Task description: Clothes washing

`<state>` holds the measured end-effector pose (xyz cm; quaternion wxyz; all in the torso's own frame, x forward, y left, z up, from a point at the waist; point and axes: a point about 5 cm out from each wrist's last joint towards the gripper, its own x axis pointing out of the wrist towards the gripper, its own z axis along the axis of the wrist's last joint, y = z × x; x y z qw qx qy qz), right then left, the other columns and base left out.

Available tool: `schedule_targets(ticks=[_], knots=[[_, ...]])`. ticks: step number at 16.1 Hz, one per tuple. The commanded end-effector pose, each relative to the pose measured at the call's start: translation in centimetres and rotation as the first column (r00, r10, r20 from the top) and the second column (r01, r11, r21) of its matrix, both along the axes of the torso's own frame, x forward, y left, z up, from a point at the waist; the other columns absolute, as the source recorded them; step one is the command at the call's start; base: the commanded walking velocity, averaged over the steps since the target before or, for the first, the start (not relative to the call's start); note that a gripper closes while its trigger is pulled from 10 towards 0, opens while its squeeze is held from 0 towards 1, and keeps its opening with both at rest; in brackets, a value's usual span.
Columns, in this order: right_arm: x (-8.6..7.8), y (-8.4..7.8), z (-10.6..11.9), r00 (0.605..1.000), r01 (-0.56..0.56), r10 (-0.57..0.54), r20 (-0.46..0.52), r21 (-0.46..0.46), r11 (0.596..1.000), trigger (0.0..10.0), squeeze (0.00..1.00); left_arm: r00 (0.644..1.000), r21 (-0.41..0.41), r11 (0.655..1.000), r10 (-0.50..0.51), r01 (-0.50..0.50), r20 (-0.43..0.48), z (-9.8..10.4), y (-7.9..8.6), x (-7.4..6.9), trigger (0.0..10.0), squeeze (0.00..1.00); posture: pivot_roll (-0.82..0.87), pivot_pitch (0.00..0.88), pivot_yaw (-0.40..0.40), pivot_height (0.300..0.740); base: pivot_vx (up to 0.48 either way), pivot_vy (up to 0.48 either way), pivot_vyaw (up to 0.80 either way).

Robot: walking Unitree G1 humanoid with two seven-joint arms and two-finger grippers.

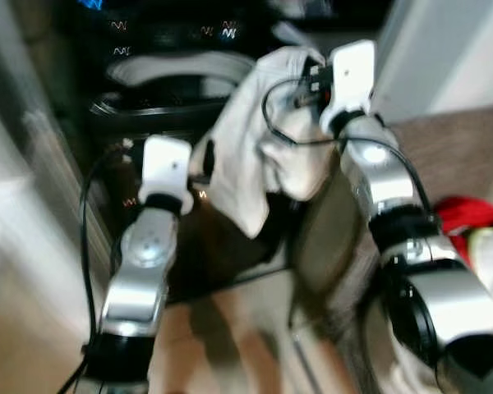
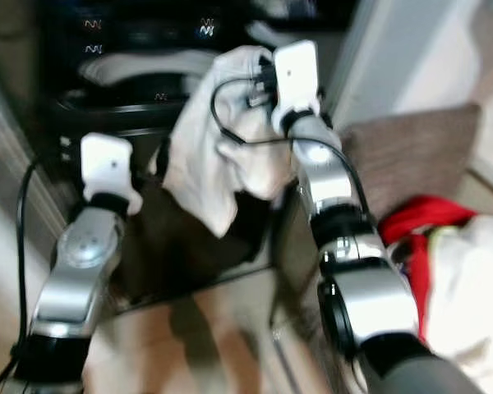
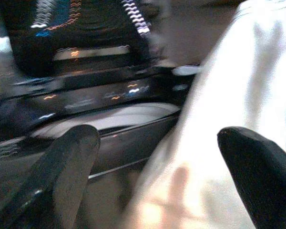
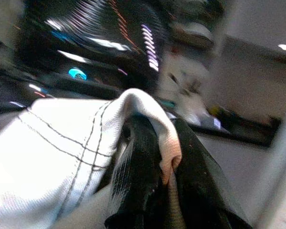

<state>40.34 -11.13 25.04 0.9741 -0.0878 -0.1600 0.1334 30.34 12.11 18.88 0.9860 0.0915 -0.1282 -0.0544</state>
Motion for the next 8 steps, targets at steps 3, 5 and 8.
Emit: schedule_targets(ticks=[3, 5, 8], knots=[[0.8, -1.7, 5.7, 0.992, 0.041, -0.043, 0.118, 0.022, 0.999, 10.0, 0.00, 0.998, -0.006, 0.999, -0.052, 0.052, 0.029, 0.5, -1.7, 0.0, 10.0, 0.00, 0.08, 0.000, -0.076, 0.736, 0.480, 0.000, 0.00], [0.9, -1.0, 9.2, 0.982, 0.016, -0.014, 0.187, -0.008, 1.000, 10.0, 0.00, 0.998, -0.010, 0.999, -0.049, 0.049, 0.036, 0.7, -1.7, 0.0, 10.0, 0.00, 0.08, 0.000, -0.080, 0.736, 0.480, 0.000, 0.00], [0.7, 0.6, 13.4, 0.969, -0.020, 0.040, 0.245, -0.083, 0.996, 10.0, 0.00, 0.999, -0.054, 0.999, 0.002, 0.000, 0.041, 0.8, -1.2, -0.1, 10.0, 0.00, 0.10, 0.000, -0.097, 0.736, 0.238, 0.352, 0.00]])
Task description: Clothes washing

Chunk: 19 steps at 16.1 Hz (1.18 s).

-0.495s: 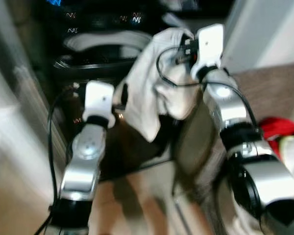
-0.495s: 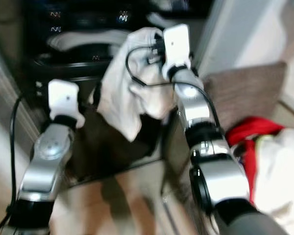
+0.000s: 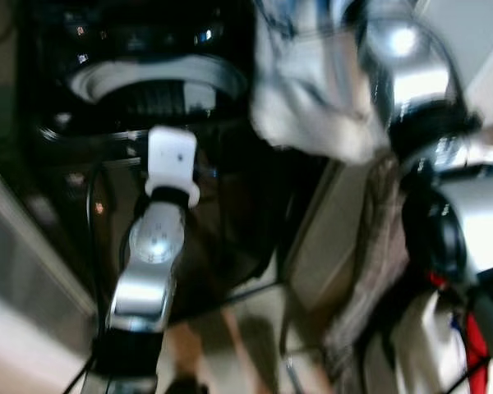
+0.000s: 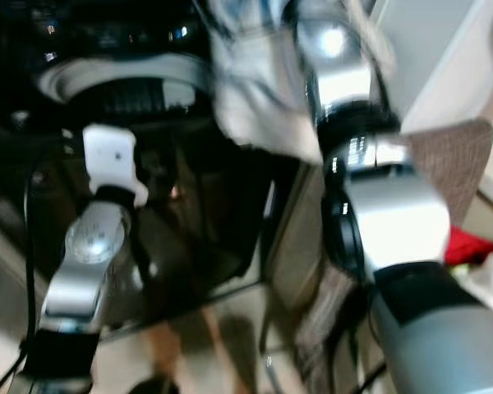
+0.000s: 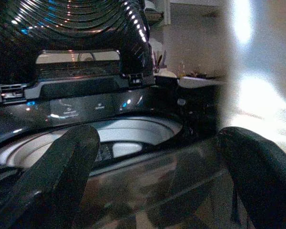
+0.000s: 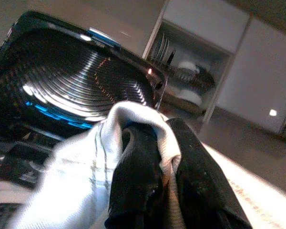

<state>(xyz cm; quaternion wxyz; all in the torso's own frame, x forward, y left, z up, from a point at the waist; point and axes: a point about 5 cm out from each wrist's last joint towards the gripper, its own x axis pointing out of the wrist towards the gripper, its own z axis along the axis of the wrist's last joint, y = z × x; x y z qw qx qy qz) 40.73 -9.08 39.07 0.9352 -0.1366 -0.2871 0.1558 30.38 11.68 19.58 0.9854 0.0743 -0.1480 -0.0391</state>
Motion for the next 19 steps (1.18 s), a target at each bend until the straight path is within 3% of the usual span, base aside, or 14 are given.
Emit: schedule_targets(ticks=[1, 5, 6, 9, 10, 13, 14, 15, 19], knots=[[0.4, -1.2, -0.3, 0.999, 0.046, -0.047, -0.024, -0.022, 0.999, 10.0, 0.00, 1.000, -0.010, 1.000, -0.024, 0.024, 0.005, 0.2, -0.9, -0.1, 10.0, 0.00, 0.10, 0.000, -0.097, 0.736, 0.000, 0.439, 0.00], [0.8, -1.3, 0.6, 0.973, 0.225, -0.228, -0.032, -0.075, 0.971, 10.0, 0.00, 0.998, 0.053, 0.998, -0.021, 0.018, 0.064, 0.9, -1.3, -0.1, 10.0, 0.00, 0.12, 0.000, -0.089, 0.740, 0.064, 0.213, 0.00], [1.3, -0.7, -1.2, 0.953, 0.283, -0.295, -0.064, -0.156, 0.946, 10.0, 0.00, 0.997, 0.048, 0.998, -0.038, 0.035, 0.062, 0.9, -1.6, -0.3, 10.0, 0.00, 0.12, 0.000, -0.089, 0.740, 0.000, 0.000, 0.00], [1.6, 1.0, -4.1, 0.953, 0.217, -0.242, -0.180, -0.152, 0.964, 10.0, 0.00, 0.999, 0.081, 0.996, 0.017, -0.021, 0.048, 0.8, -1.3, -0.6, 10.0, 0.00, 0.18, 0.019, -0.125, 0.740, 0.000, 0.000, 0.00], [1.7, 1.1, -4.6, 0.952, 0.185, -0.191, -0.239, -0.049, 0.982, 10.0, 0.00, 0.998, 0.074, 0.996, 0.046, -0.050, 0.052, 0.8, -0.9, -0.5, 10.0, 0.00, 0.19, 0.017, -0.143, 0.740, 0.000, 0.000, 0.00], [1.7, 1.0, -5.3, 0.952, 0.151, -0.141, -0.271, 0.016, 0.988, 10.0, 0.00, 0.997, 0.083, 0.995, 0.045, -0.050, 0.056, 0.9, -0.9, -0.5, 10.0, 0.00, 0.20, 0.014, -0.156, 0.740, 0.000, 0.000, 0.00], [1.7, 0.8, -5.7, 0.955, 0.117, -0.090, -0.283, 0.082, 0.990, 10.0, 0.00, 0.997, 0.073, 0.996, 0.038, -0.042, 0.061, 1.0, -1.0, -0.7, 10.0, 0.00, 0.20, 0.008, -0.158, 0.740, 0.000, -0.247, 0.00], [1.6, 0.5, -7.2, 0.963, 0.085, -0.064, -0.264, 0.068, 0.994, 10.0, 0.00, 0.999, 0.058, 0.998, 0.031, -0.033, 0.042, 0.7, -0.8, -0.8, 10.0, 0.00, 0.17, 0.006, -0.143, 0.740, 0.322, -0.349, 0.00], [1.5, 0.7, -8.8, 0.959, 0.054, -0.044, -0.281, 0.029, 0.998, 10.0, 0.00, 0.998, 0.076, 0.995, 0.068, -0.069, 0.015, 0.2, -0.9, -0.2, 10.0, 0.00, 0.15, 0.013, -0.140, 0.740, 0.081, -0.088, 0.00]])
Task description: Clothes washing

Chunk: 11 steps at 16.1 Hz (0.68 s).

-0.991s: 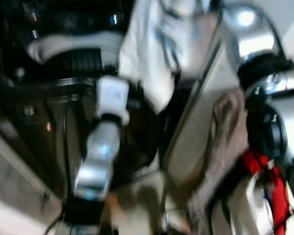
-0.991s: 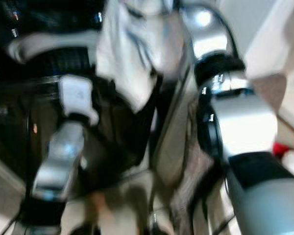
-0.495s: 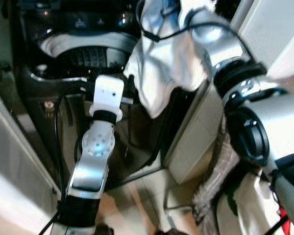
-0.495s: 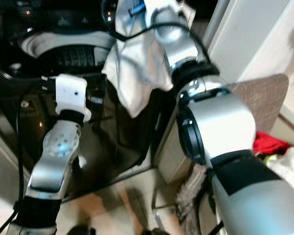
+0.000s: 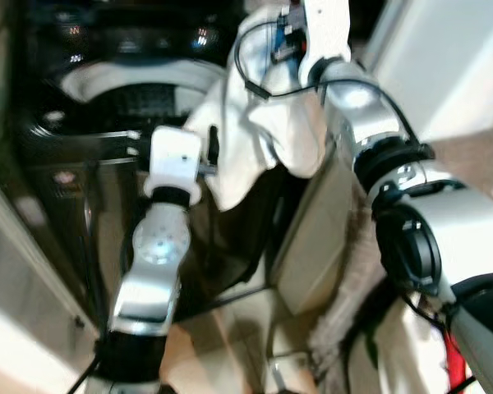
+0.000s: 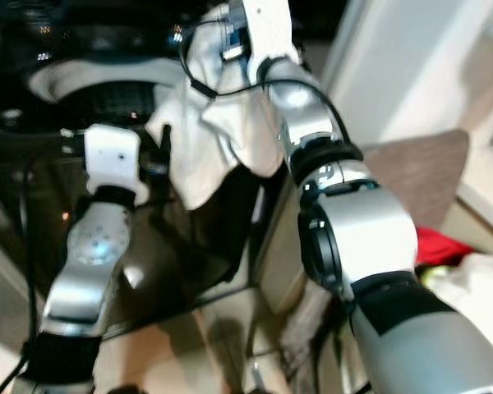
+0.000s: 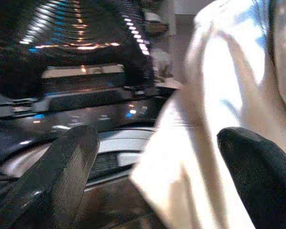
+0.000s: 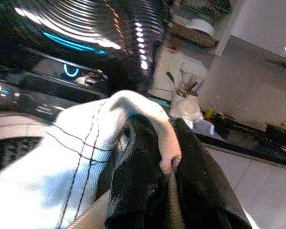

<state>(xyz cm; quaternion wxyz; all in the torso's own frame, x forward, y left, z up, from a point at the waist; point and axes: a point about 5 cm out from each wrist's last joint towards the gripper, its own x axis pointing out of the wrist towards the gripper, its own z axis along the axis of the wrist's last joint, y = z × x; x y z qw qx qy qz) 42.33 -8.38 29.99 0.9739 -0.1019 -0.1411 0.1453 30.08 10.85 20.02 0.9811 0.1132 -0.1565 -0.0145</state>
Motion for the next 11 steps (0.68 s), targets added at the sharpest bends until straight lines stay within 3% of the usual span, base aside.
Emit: schedule_targets(ticks=[1, 2, 4, 6, 9, 11], knots=[[-0.1, -0.1, -0.2, 1.000, -0.003, 0.003, 0.014, -0.012, 1.000, 10.0, 0.00, 0.998, 0.033, 0.998, 0.046, -0.045, -0.034, -0.6, 0.2, 0.3, 10.0, 0.00, 0.15, 0.016, -0.142, 0.740, 0.000, 0.000, 0.00], [-0.1, -0.3, -0.5, 1.000, 0.006, -0.005, 0.020, -0.044, 0.999, 10.0, 0.00, 0.994, 0.060, 0.994, 0.091, -0.088, -0.061, -1.1, 0.7, 0.2, 10.0, 0.00, 0.16, 0.017, -0.150, 0.740, 0.000, 0.000, 0.43], [-0.1, -1.6, -2.2, 1.000, 0.028, -0.028, -0.005, -0.037, 0.999, 10.0, 0.00, 0.990, 0.034, 0.992, 0.120, -0.118, -0.077, -1.8, 2.4, -0.6, 10.0, 0.00, 0.17, 0.023, -0.156, 0.740, 0.000, 0.000, 0.20], [-0.4, -1.7, -3.8, 0.998, -0.048, 0.048, -0.039, 0.007, 0.999, 10.0, 0.00, 0.984, 0.028, 0.989, 0.144, -0.142, -0.100, -2.2, 2.7, -0.8, 10.0, 0.00, 0.17, 0.025, -0.156, 0.740, 0.000, 0.000, 0.23], [-0.8, -1.5, -6.0, 0.996, -0.057, 0.058, -0.074, 0.017, 0.998, 10.0, 0.00, 0.981, 0.028, 0.987, 0.160, -0.158, -0.111, -2.5, 2.8, -0.8, 10.0, 0.00, 0.17, 0.022, -0.156, 0.740, 0.000, 0.000, 0.27], [-1.8, -2.6, -9.3, 0.992, -0.068, 0.072, -0.101, 0.046, 0.997, 10.0, 0.00, 0.979, 0.050, 0.987, 0.157, -0.151, -0.133, -3.1, 3.3, -1.0, 10.0, 0.00, 0.17, 0.017, -0.153, 0.740, 0.000, 0.000, 0.20]])
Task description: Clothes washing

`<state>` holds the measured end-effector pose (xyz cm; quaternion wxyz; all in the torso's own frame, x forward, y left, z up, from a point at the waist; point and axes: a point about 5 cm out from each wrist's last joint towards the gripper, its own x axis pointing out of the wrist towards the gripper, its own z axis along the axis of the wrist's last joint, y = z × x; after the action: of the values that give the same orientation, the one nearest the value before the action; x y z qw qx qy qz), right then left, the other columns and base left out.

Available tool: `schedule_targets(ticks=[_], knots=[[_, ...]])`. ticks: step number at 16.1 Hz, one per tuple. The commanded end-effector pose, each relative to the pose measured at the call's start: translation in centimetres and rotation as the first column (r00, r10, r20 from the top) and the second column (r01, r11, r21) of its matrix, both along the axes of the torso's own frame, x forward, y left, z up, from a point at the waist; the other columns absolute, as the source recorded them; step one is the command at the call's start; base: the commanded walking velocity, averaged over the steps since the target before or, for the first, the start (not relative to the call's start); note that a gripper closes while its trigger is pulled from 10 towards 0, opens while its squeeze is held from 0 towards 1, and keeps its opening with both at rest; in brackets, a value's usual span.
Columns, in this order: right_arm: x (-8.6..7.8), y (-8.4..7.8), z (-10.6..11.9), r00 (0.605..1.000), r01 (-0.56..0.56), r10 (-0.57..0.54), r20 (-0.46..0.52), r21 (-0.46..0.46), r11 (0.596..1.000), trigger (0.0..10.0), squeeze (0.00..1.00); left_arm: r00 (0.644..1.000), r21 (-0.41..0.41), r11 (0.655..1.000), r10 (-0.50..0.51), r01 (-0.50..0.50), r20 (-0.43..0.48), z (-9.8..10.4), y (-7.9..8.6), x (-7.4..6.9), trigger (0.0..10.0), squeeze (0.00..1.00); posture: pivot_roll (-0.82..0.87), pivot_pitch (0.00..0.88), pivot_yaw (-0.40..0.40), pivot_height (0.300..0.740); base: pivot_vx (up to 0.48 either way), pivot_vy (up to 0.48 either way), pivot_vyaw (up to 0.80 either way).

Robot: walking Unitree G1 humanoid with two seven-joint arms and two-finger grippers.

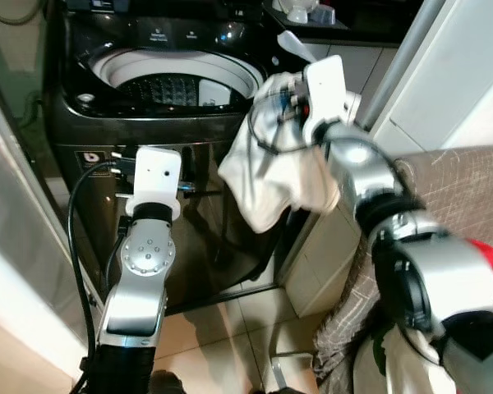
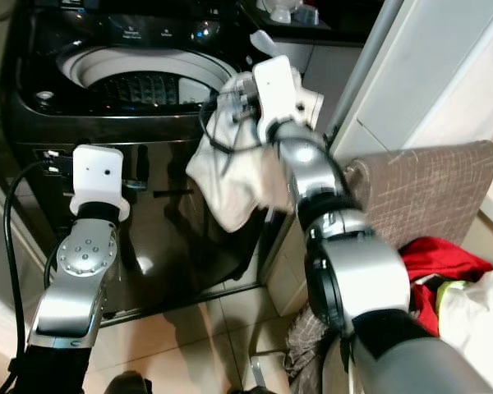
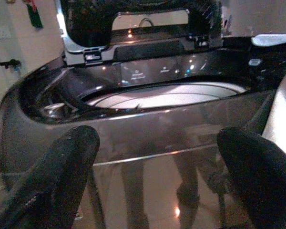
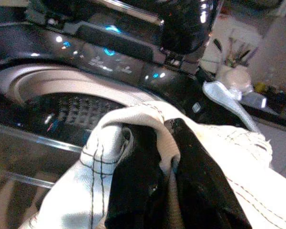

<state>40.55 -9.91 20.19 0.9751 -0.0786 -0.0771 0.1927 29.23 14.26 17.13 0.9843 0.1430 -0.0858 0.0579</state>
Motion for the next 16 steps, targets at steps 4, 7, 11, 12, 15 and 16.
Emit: schedule_targets(ticks=[4, 7, 11, 12, 15, 16], knots=[[-3.0, -6.9, -4.9, 0.975, 0.219, -0.222, 0.031, 0.092, 0.971, 10.0, 0.00, 0.997, -0.005, 1.000, -0.018, 0.018, -0.080, -1.9, 0.9, -1.3, 10.0, 0.00, 0.14, 0.008, -0.120, 0.740, 0.000, 0.000, 0.00], [-4.6, -6.1, -8.2, 0.981, 0.186, -0.182, -0.067, 0.067, 0.980, 10.0, 0.00, 0.996, 0.007, 1.000, -0.018, 0.018, -0.091, -2.1, 1.2, -1.3, 10.0, 0.00, 0.12, 0.000, -0.095, 0.740, 0.000, 0.000, 0.00], [-5.6, -4.3, -11.1, 0.973, 0.124, -0.104, -0.205, 0.084, 0.989, 10.0, 0.00, 0.993, -0.031, 0.999, -0.034, 0.030, -0.110, -2.8, 0.4, -0.8, 10.0, 0.00, 0.13, 0.000, -0.090, 0.740, 0.000, 0.000, 0.18], [-5.7, -4.1, -11.2, 0.974, 0.113, -0.093, -0.207, 0.085, 0.990, 10.0, 0.00, 0.992, -0.036, 0.999, -0.033, 0.028, -0.122, -3.2, 0.4, -0.8, 10.0, 0.00, 0.13, 0.000, -0.091, 0.740, 0.000, 0.000, 0.73], [-5.3, -3.7, -10.6, 0.977, 0.117, -0.105, -0.187, 0.053, 0.992, 10.0, 0.00, 0.991, -0.025, 0.999, -0.030, 0.026, -0.132, -3.5, 0.7, -1.0, 10.0, 0.00, 0.13, 0.000, -0.093, 0.740, 0.000, 0.000, 0.24], [-5.1, -3.1, -10.1, 0.983, 0.088, -0.076, -0.170, 0.066, 0.994, 10.0, 0.00, 0.990, -0.010, 0.999, -0.035, 0.034, -0.137, -4.0, 0.6, -0.9, 10.0, 0.00, 0.13, 0.002, -0.091, 0.740, 0.000, 0.000, 0.00]])
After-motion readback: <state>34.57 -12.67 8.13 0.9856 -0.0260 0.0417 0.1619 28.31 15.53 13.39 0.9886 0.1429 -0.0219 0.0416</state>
